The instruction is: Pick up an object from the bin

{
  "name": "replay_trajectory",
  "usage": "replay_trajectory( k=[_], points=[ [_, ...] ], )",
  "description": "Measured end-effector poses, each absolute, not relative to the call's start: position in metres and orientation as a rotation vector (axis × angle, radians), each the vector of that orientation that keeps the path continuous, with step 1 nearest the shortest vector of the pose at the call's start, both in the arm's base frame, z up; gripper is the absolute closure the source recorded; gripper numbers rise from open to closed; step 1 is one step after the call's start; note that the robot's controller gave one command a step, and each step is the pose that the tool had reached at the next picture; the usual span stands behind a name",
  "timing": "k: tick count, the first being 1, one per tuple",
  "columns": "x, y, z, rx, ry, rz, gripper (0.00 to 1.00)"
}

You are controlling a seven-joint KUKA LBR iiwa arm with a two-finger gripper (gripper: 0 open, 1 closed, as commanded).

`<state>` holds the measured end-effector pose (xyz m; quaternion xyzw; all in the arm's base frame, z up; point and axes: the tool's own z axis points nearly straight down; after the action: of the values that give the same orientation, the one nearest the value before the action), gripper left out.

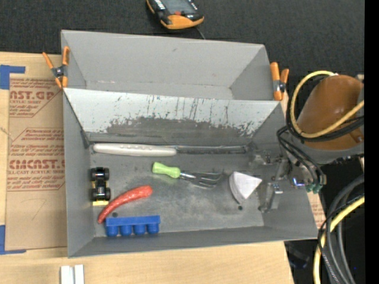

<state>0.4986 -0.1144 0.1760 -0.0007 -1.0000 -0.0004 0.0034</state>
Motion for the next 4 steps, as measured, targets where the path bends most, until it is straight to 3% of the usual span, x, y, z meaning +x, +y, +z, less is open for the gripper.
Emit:
replay_trajectory(
  k=[1,2,3,4],
  points=[
    [0.500,-0.114,0.181,0.001,-3.143,0.001,0.00],
    [0.529,-0.127,0.070,-0.277,-3.134,0.000,0.00],
    [0.538,-0.122,0.141,-0.073,-3.153,0.004,0.00],
    [0.524,-0.123,0.076,-0.231,-3.118,-0.006,0.00]
  ],
)
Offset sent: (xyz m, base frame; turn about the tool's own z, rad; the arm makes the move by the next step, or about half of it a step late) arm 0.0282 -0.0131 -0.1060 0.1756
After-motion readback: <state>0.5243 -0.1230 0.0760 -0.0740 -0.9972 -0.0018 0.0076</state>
